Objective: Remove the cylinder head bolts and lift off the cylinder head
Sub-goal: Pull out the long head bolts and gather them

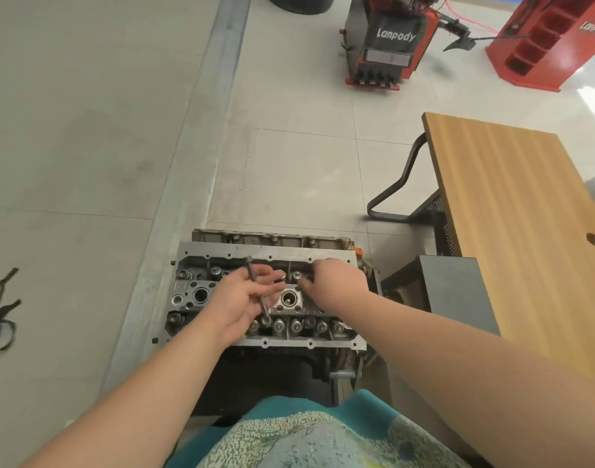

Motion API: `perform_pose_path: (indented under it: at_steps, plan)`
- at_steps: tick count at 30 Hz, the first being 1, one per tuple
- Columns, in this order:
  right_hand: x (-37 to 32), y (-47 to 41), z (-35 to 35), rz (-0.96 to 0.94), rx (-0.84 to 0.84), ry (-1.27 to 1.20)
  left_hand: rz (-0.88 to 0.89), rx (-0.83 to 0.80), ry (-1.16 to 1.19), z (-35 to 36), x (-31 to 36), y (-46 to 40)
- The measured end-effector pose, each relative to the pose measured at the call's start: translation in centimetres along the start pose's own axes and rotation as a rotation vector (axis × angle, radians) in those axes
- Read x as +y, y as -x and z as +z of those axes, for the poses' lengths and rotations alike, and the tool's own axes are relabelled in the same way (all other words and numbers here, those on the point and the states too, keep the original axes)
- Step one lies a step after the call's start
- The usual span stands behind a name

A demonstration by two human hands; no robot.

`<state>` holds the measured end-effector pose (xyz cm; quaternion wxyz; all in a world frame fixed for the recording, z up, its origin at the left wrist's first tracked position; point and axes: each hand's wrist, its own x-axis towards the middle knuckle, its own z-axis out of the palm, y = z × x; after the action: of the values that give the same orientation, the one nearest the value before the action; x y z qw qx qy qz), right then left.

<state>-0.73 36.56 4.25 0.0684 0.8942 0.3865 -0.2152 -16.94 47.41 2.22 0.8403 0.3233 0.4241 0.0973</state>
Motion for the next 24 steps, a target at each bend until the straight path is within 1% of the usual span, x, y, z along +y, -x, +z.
perform_pose_path:
  at_steps: [2, 5, 8, 10, 12, 14, 16, 18, 19, 21, 22, 24]
  plan:
    - [-1.2, -0.3, 0.0, -0.006, -0.01, 0.057, 0.012, 0.017, 0.009, -0.5, -0.2, 0.0]
    - [-2.0, -0.7, -0.9, 0.001, -0.071, 0.035, 0.023, 0.013, 0.028, -0.8, 0.2, 0.3]
    - [-2.0, -0.1, -2.9, -0.061, -0.034, 0.061, 0.06, 0.031, -0.088, -0.8, 0.5, 0.3]
    - [-1.9, 0.9, -4.6, -0.142, 0.017, 0.098, 0.102, 0.02, -0.181, -0.6, 0.5, 0.2]
    - [-2.0, 1.7, -6.5, -0.263, 0.1, 0.1, 0.149, 0.0, -0.298, -0.2, 0.7, 0.1]
    - [-2.5, 2.1, -8.3, -0.404, 0.171, 0.049, 0.189, -0.013, -0.414, 0.2, 0.9, 0.1]
    - [-3.5, 2.0, -9.3, -0.493, 0.189, -0.069, 0.206, -0.059, -0.431, 0.6, 1.5, 0.1]
    - [-4.8, 1.5, -9.3, -0.506, 0.199, -0.191, 0.182, -0.146, -0.369, 0.6, 2.3, 0.5]
    - [-5.4, 1.1, -8.9, -0.495, 0.198, -0.239, 0.151, -0.188, -0.287, 0.5, 2.6, 0.7]
    - [-6.5, 0.1, -7.8, -0.454, 0.172, -0.365, 0.022, -0.241, -0.01, -0.1, 3.0, 1.0]
    - [-6.9, -0.2, -7.4, -0.427, 0.143, -0.471, -0.042, -0.243, 0.106, -0.6, 3.2, 1.1]
    - [-7.5, -0.6, -6.5, -0.352, 0.105, -0.706, -0.094, -0.18, 0.223, -2.0, 3.4, 1.0]
